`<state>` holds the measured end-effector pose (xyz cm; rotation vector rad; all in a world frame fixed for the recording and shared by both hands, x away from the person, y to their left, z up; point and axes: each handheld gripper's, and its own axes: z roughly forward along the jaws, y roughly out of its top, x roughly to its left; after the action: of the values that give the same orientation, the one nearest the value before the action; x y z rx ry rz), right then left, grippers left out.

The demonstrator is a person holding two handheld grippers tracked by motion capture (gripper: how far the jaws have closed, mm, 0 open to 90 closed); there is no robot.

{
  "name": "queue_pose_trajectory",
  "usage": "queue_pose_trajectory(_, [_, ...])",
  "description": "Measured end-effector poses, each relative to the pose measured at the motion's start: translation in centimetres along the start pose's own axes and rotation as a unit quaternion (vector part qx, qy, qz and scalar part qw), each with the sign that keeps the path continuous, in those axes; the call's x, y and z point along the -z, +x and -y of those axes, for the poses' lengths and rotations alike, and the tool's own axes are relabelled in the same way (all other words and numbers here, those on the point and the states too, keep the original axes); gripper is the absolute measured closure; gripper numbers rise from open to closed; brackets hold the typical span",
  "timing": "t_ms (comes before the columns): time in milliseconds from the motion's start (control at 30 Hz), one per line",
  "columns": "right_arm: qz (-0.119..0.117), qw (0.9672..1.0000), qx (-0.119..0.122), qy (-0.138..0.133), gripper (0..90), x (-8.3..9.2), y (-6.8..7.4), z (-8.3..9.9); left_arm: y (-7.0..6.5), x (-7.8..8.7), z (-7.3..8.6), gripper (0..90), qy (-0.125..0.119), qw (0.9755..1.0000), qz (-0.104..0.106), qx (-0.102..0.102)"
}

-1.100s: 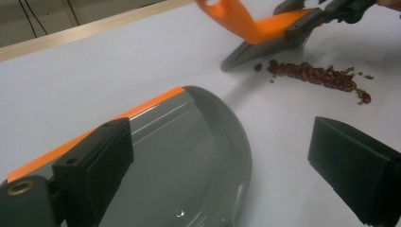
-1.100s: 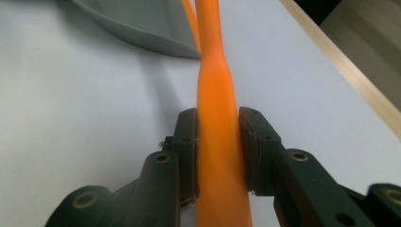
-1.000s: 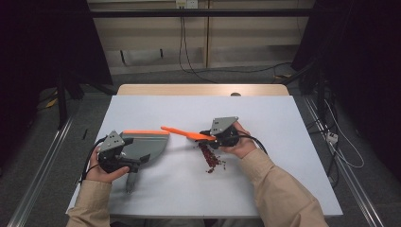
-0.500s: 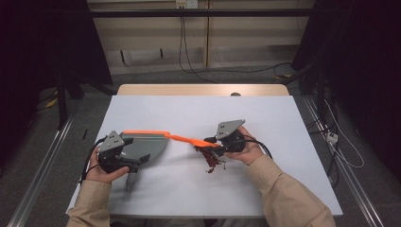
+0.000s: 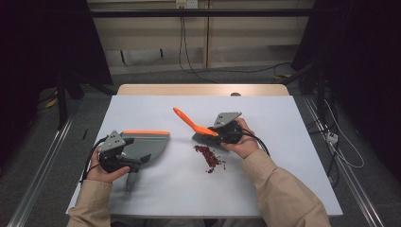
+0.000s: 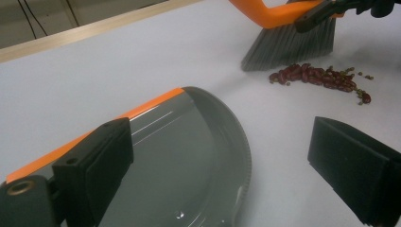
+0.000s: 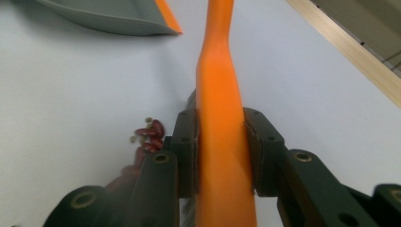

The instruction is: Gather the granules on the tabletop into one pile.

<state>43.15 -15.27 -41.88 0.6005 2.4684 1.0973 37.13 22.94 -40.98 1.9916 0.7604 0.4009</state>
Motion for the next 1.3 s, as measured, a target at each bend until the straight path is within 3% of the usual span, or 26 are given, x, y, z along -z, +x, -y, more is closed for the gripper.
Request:
queue_pose_trajectory(100, [-0.005, 0.9998, -0.018, 0.000, 69.9, -0.1, -0.2, 0.0, 0.0, 0.0, 0.0, 7.5, 0.000, 1.0000, -0.001, 0.000])
queue_pose_trajectory(167, [-0.021, 0.9991, -0.035, 0.010, 70.4, -0.1, -0.2, -0.2, 0.0, 0.0, 0.0, 7.6, -0.001, 1.0000, 0.000, -0.002])
queue_pose_trajectory(233, [-0.023, 0.9994, -0.019, 0.019, 70.7, 0.0, -0.1, -0.5, 0.0, 0.1, 0.0, 7.5, -0.001, 1.0000, -0.001, -0.001])
queue_pose_trajectory(300, [-0.036, 0.9990, -0.026, 0.004, 70.8, 0.1, -0.3, -0.4, 0.0, 0.1, 0.0, 7.6, -0.003, 1.0000, -0.001, -0.001])
queue_pose_trajectory(467, [-0.033, 0.9978, -0.031, -0.048, 71.0, 0.5, -1.1, -0.7, 0.0, 0.1, 0.0, 7.6, -0.006, 1.0000, -0.001, 0.000])
queue_pose_trajectory(533, [-0.029, 0.9973, -0.029, -0.060, 71.0, 0.3, -1.4, -0.8, 0.0, 0.1, 0.0, 7.6, -0.003, 1.0000, -0.001, 0.000])
queue_pose_trajectory(600, [-0.034, 0.9958, -0.045, -0.072, 71.0, -0.1, -1.9, -0.6, 0.1, 0.1, 0.0, 7.6, -0.004, 1.0000, -0.001, 0.000])
queue_pose_trajectory(633, [-0.025, 0.9963, -0.036, -0.075, 71.0, -0.4, -2.1, -0.4, 0.0, 0.1, 0.0, 7.6, -0.004, 1.0000, -0.001, 0.000])
queue_pose_trajectory(800, [-0.040, 0.9946, -0.079, -0.054, 69.9, -1.1, -2.8, 0.7, 0.0, 0.1, 0.0, 7.6, -0.005, 1.0000, -0.002, -0.001])
queue_pose_trajectory(933, [-0.034, 0.9960, -0.082, -0.007, 60.9, -1.5, -2.5, 0.6, 0.0, 0.1, -0.1, 7.6, -0.004, 1.0000, -0.001, 0.001])
queue_pose_trajectory(967, [-0.030, 0.9968, -0.073, 0.008, 59.9, -1.8, -2.4, 0.8, 0.0, 0.1, -0.1, 7.6, -0.004, 1.0000, -0.001, 0.000])
queue_pose_trajectory(1000, [-0.032, 0.9963, -0.079, 0.014, 61.9, -2.1, -2.2, 0.9, 0.0, 0.1, -0.1, 7.6, -0.004, 1.0000, -0.001, -0.001])
queue_pose_trajectory(1033, [-0.034, 0.9958, -0.083, 0.013, 71.0, -2.2, -2.2, 1.0, 0.0, 0.1, -0.1, 7.6, -0.005, 1.0000, -0.001, -0.002])
queue_pose_trajectory(1133, [-0.033, 0.9948, -0.097, 0.004, 71.5, -2.4, -2.3, 1.1, 0.0, 0.0, -0.1, 7.6, -0.002, 1.0000, -0.001, -0.002])
queue_pose_trajectory(1300, [-0.055, 0.9970, -0.054, -0.009, 71.7, -2.4, -1.3, 1.1, 0.1, 0.2, -0.1, 7.6, -0.004, 1.0000, -0.003, 0.000])
